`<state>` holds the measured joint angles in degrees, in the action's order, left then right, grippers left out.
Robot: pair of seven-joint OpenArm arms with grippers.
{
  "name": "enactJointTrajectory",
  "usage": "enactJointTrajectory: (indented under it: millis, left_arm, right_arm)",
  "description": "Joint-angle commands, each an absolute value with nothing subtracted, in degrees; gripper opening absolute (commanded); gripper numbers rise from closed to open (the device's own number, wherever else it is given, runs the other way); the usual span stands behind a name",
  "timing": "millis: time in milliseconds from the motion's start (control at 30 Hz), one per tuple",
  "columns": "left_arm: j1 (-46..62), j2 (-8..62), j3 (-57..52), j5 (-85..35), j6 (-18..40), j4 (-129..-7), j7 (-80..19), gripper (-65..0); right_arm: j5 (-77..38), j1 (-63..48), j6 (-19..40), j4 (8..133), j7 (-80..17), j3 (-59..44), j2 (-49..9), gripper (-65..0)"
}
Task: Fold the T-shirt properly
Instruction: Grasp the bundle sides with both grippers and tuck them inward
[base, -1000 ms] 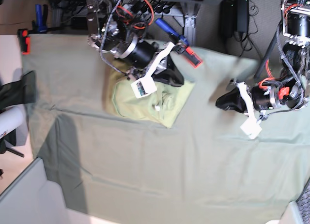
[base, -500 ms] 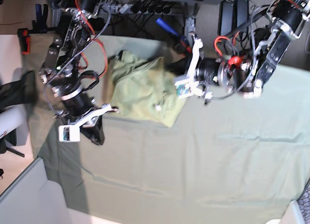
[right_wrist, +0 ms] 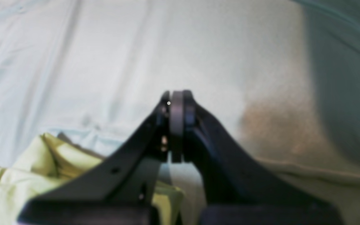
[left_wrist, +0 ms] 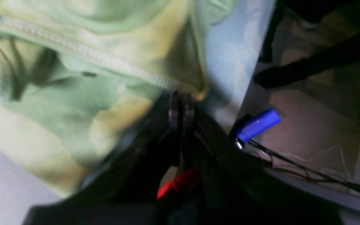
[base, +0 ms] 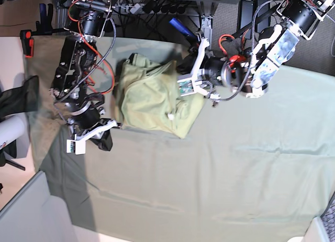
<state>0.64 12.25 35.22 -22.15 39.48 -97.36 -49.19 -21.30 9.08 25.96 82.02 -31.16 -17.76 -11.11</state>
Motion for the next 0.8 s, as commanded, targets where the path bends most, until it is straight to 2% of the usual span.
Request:
enactJointTrajectory:
  millis: [0, 467, 767]
  left_arm:
    - [-0.16, 12.08, 35.07, -22.83, 40.0, -97.91, -47.72, -65.0]
    - [-4.78, 12.43, 34.3, -21.1, 40.0, -90.5, -47.57, -65.0]
    - [-7.99, 12.43, 28.88, -21.12, 40.0, -84.42, -43.92, -65.0]
  right_arm:
    - [-22.04, 10.11, 27.88, 82.43, -29.71, -17.82, -11.7, -65.0]
    - [-22.06, 9.8, 27.9, 80.25, -31.11, -17.1, -11.73, -65.0]
    - [-23.46, 8.86, 27.9, 80.25, -34.5, -17.1, -11.75, -65.0]
